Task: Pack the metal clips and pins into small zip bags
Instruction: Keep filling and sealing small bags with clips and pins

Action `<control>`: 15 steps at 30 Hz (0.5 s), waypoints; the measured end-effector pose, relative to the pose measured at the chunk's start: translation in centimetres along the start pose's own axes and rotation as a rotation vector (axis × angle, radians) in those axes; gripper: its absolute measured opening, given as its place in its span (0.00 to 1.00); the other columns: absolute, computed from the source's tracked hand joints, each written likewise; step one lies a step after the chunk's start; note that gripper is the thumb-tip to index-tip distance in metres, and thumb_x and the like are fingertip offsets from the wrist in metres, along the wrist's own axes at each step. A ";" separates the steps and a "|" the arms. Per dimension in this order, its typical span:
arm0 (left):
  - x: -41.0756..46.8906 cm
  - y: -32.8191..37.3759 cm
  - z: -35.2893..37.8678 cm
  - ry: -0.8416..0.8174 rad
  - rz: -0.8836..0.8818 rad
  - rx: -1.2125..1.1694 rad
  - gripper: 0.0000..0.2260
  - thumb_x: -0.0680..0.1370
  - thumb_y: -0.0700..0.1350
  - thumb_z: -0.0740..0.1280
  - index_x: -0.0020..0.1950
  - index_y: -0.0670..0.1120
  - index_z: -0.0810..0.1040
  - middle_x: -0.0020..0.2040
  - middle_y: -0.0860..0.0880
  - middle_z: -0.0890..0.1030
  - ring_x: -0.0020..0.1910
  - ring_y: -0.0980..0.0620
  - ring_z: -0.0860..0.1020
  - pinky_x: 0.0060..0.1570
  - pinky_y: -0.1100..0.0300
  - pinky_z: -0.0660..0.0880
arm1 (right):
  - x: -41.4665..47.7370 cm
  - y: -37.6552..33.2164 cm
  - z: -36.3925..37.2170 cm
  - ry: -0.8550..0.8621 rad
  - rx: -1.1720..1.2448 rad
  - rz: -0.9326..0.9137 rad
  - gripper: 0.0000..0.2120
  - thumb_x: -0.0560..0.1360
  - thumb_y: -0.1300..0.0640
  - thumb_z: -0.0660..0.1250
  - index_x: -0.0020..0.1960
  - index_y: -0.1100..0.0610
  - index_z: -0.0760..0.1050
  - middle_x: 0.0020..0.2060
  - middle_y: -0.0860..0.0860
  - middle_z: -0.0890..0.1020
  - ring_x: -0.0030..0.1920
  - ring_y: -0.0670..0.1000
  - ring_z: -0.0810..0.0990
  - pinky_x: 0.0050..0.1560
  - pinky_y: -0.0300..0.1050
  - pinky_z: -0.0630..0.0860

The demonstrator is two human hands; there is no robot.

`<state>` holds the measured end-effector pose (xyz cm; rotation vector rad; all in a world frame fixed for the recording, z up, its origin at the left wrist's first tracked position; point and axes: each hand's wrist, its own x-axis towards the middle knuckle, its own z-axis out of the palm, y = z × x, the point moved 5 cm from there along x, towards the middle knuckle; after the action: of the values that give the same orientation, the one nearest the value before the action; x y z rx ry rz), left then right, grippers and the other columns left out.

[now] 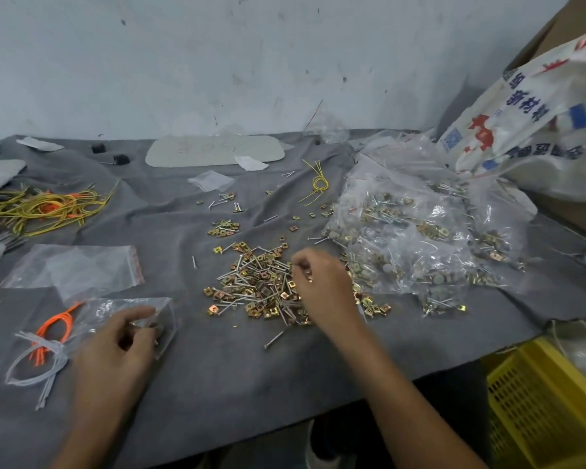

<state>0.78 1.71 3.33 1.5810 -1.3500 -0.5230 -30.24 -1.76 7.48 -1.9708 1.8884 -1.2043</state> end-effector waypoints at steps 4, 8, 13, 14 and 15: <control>-0.2 0.6 0.0 0.018 0.003 -0.002 0.14 0.71 0.51 0.63 0.52 0.51 0.82 0.33 0.50 0.82 0.39 0.49 0.80 0.40 0.54 0.74 | 2.8 6.0 -2.5 -0.142 -0.365 0.144 0.09 0.79 0.50 0.65 0.50 0.55 0.80 0.50 0.53 0.81 0.56 0.57 0.76 0.59 0.49 0.68; -0.3 0.7 -0.1 0.028 -0.009 -0.012 0.14 0.70 0.51 0.63 0.52 0.51 0.82 0.34 0.49 0.82 0.38 0.48 0.81 0.41 0.53 0.74 | 3.5 6.7 -2.0 -0.261 -0.452 0.094 0.12 0.79 0.46 0.67 0.48 0.53 0.83 0.48 0.53 0.82 0.55 0.56 0.77 0.57 0.50 0.69; -0.2 0.9 -0.4 0.030 -0.018 0.003 0.14 0.70 0.52 0.63 0.51 0.53 0.82 0.35 0.51 0.83 0.38 0.49 0.81 0.43 0.48 0.78 | 3.8 6.2 -1.7 -0.317 -0.344 0.081 0.04 0.76 0.53 0.70 0.42 0.51 0.77 0.41 0.47 0.82 0.48 0.51 0.78 0.49 0.48 0.75; -0.2 0.9 -0.4 0.031 -0.024 0.007 0.14 0.69 0.52 0.63 0.51 0.54 0.82 0.34 0.51 0.82 0.37 0.50 0.81 0.43 0.48 0.78 | 3.7 6.3 -1.5 -0.322 -0.322 0.091 0.03 0.76 0.55 0.69 0.43 0.50 0.76 0.40 0.46 0.81 0.47 0.51 0.79 0.48 0.48 0.76; -0.3 0.9 -0.4 0.032 -0.027 0.011 0.14 0.69 0.53 0.63 0.51 0.54 0.82 0.34 0.51 0.82 0.37 0.50 0.81 0.43 0.48 0.78 | 3.7 6.4 -1.5 -0.322 -0.300 0.106 0.03 0.76 0.56 0.68 0.44 0.50 0.76 0.40 0.46 0.81 0.45 0.51 0.79 0.47 0.49 0.77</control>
<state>0.56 2.18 4.26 1.6121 -1.3112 -0.5058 -36.52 -5.70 6.15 -2.0226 2.0590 -0.5584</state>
